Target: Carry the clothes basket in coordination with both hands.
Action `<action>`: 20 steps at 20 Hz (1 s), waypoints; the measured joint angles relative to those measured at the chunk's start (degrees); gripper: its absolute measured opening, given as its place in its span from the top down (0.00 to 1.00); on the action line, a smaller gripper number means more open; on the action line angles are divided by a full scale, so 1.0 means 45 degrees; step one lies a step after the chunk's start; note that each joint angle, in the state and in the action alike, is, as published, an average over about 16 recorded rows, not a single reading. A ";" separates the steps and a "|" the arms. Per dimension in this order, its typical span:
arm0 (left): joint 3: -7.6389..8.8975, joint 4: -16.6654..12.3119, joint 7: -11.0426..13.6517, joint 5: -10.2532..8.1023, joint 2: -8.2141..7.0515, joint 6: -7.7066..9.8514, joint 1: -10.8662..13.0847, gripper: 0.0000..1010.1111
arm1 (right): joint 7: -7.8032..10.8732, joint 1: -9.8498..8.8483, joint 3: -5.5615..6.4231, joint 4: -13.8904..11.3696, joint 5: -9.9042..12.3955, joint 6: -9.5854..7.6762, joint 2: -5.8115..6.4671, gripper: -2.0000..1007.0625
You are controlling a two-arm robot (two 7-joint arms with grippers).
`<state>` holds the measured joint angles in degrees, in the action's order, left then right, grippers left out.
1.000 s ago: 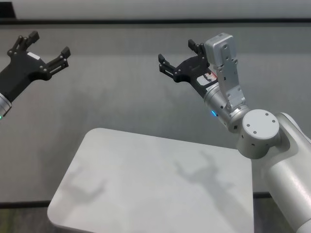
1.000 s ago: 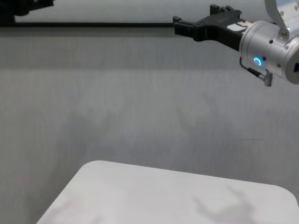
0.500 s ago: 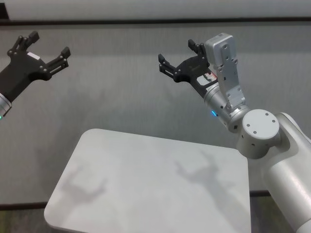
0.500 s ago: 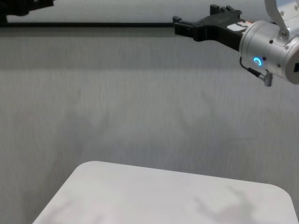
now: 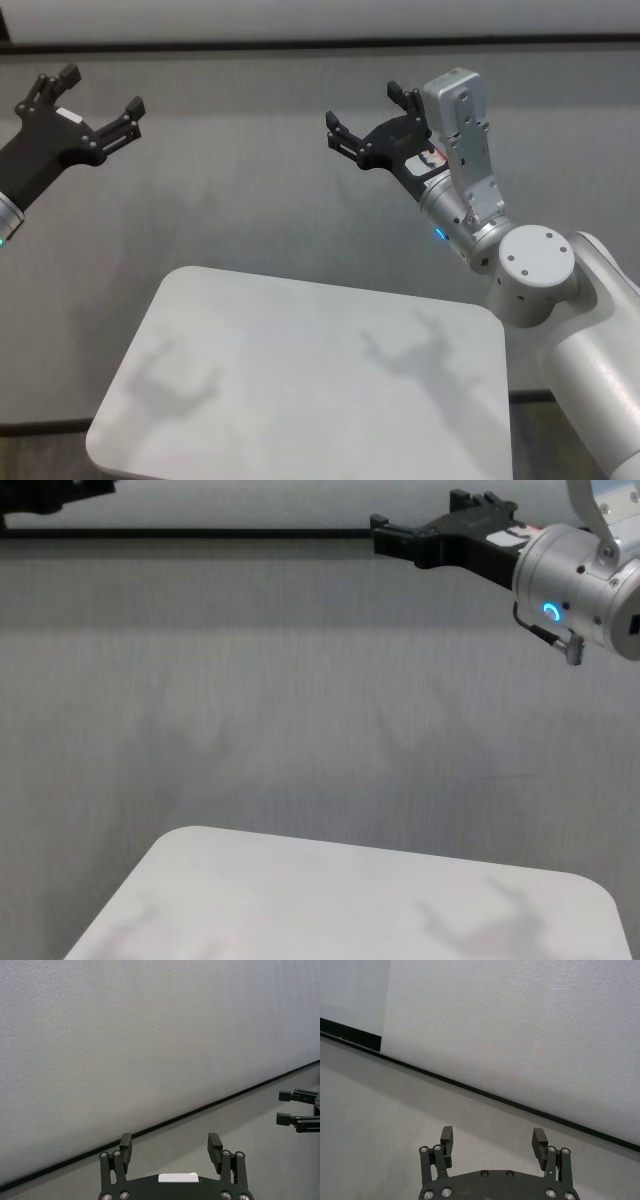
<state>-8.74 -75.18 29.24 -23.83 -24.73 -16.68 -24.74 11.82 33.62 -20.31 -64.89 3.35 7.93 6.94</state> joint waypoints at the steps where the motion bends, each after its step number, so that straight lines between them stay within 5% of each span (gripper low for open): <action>1: 0.0000 0.0000 0.0000 0.0000 0.0000 0.0000 0.0000 0.01 | 0.0000 0.0000 0.0000 0.0000 0.0000 0.0000 0.0000 0.01; 12: -0.0014 -0.0017 0.0376 -0.0196 -0.0008 -0.0007 0.0021 0.01 | 0.0139 -0.0085 0.0027 -0.0111 0.0030 -0.0092 0.0039 0.01; 20: -0.0233 -0.0125 0.1416 -0.0880 -0.0142 0.0021 0.0080 0.01 | 0.0567 -0.0792 0.0197 -0.1033 0.0211 -0.0745 0.0353 0.01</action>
<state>-9.79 -75.74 35.61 -27.78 -25.37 -16.59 -24.38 14.37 30.06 -19.42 -69.54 4.30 4.57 8.52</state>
